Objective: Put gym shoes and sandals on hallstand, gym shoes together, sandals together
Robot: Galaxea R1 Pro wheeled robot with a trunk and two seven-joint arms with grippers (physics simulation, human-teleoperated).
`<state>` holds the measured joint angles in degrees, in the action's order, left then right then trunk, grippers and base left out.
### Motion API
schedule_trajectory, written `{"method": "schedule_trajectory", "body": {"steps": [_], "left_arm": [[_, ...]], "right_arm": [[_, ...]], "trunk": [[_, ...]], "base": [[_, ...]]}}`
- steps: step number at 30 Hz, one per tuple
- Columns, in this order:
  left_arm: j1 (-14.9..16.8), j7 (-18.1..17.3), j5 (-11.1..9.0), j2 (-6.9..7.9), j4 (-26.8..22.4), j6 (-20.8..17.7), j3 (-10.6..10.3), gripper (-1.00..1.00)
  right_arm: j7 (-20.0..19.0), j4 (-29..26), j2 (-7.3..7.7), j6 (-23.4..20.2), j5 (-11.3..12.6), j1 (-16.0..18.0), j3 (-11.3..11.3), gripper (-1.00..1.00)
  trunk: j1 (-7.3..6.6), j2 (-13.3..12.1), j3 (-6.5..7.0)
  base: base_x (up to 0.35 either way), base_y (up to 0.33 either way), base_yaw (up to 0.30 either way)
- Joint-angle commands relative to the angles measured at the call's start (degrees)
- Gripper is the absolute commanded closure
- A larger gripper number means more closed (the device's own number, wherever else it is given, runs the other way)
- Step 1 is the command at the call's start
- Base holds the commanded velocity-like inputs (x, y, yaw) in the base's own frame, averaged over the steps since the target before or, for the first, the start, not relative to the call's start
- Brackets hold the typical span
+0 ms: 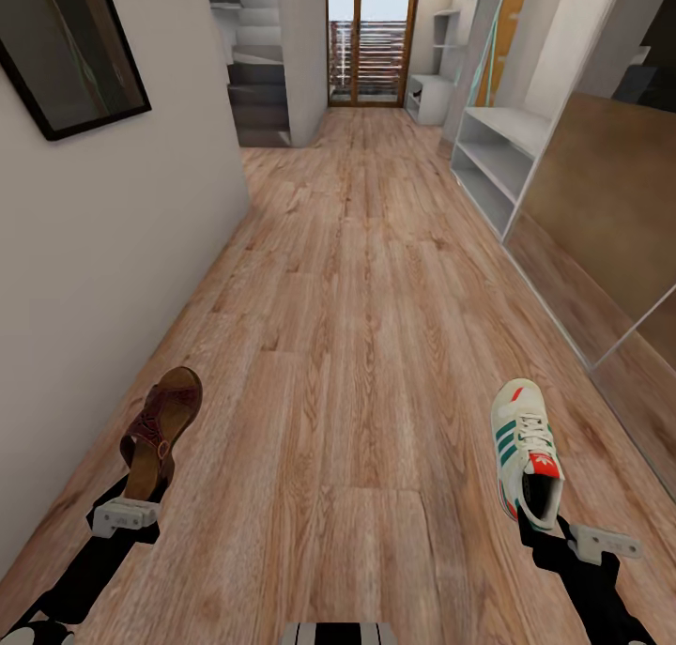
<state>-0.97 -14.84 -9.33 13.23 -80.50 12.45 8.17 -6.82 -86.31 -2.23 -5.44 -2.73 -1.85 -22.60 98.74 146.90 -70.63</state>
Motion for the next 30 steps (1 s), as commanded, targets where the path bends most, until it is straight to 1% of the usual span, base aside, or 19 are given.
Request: {"method": "schedule_trajectory", "body": {"steps": [1,6,11,30], "left_arm": [[0.00,-0.01,0.03,0.01,0.01,0.03,-0.01,1.00],[0.00,0.07,-0.18,0.01,0.00,-0.05,0.00,1.00],[0.00,0.10,-0.27,-0.02,0.00,-0.11,0.00,1.00],[0.00,0.16,-0.33,-0.04,-0.01,-0.06,0.02,1.00]], "right_arm": [[0.06,0.00,0.01,-0.01,0.09,0.00,-0.01,1.00],[0.06,0.00,-0.01,-0.01,0.09,0.00,-0.01,1.00],[0.06,-0.02,-0.01,-0.01,0.09,0.00,0.01,1.00],[0.09,0.00,-0.04,-0.01,0.09,0.00,0.02,1.00]], "trunk": [[0.00,0.00,0.00],[0.00,0.00,0.00],[0.00,0.00,0.00],[0.00,0.00,0.00]], "base": [[0.017,0.000,0.000],[0.025,0.000,0.000],[0.156,0.000,0.000],[0.296,-0.015,0.000]]}}
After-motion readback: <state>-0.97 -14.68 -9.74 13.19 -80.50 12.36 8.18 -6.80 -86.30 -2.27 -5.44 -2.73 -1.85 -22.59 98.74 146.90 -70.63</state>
